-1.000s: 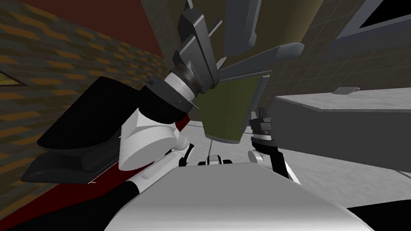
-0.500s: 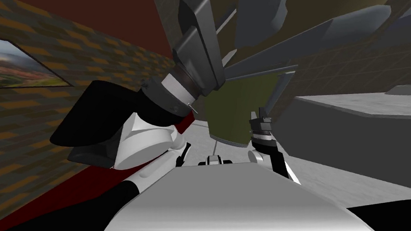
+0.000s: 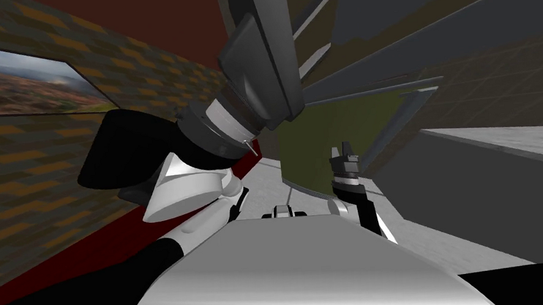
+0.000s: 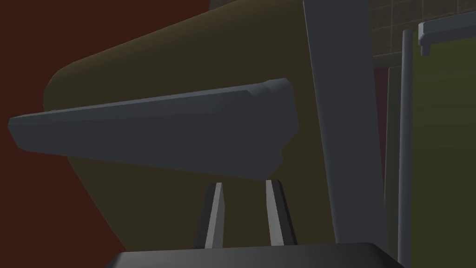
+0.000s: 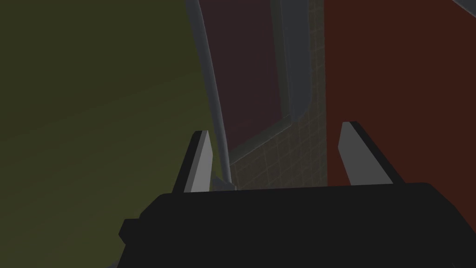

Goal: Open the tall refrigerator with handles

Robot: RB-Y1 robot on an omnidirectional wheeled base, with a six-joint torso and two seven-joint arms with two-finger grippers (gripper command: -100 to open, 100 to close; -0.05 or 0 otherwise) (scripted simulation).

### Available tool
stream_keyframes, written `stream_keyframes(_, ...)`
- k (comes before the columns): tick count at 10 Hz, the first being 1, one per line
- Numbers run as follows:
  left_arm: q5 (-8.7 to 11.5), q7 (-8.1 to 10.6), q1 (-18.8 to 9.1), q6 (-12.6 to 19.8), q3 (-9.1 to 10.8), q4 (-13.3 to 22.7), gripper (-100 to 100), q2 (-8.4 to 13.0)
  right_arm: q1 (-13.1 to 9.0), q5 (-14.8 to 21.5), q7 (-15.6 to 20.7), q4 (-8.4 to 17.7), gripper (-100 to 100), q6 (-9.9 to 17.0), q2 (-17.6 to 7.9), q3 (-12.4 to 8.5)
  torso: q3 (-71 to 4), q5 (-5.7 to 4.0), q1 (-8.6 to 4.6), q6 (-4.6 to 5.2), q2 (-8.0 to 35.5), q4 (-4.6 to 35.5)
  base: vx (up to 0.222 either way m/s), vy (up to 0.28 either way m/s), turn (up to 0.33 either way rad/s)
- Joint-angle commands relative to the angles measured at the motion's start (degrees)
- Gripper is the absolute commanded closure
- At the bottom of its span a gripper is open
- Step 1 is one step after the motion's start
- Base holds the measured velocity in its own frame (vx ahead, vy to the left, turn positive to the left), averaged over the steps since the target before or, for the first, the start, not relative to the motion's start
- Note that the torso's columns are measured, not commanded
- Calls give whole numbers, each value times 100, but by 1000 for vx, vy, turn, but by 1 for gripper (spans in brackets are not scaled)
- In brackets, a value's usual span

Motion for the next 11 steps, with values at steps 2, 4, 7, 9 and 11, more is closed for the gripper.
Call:
stream_keyframes(2,662,-13,24,-607,133,10,100,341,-1,0,0,0,0,0,0,1,81,-26,-50,20,68,18,98,74,124)
stream_keyframes(4,980,-13,24,-735,133,10,100,341,-1,0,0,0,0,0,0,1,103,-21,-32,20,97,26,67,75,68)
stream_keyframes(7,1446,-11,35,-1097,171,11,100,572,-2,0,0,0,0,0,1,1,98,-23,-30,12,84,26,38,50,153)
stream_keyframes(9,1820,-8,46,-1401,208,12,100,803,-3,0,0,1,0,1,0,2,89,-22,-38,21,76,19,59,73,121)
stream_keyframes(11,2196,-8,46,-1458,208,12,100,803,-2,0,0,0,0,0,0,1,88,-21,-31,19,73,19,76,67,92)
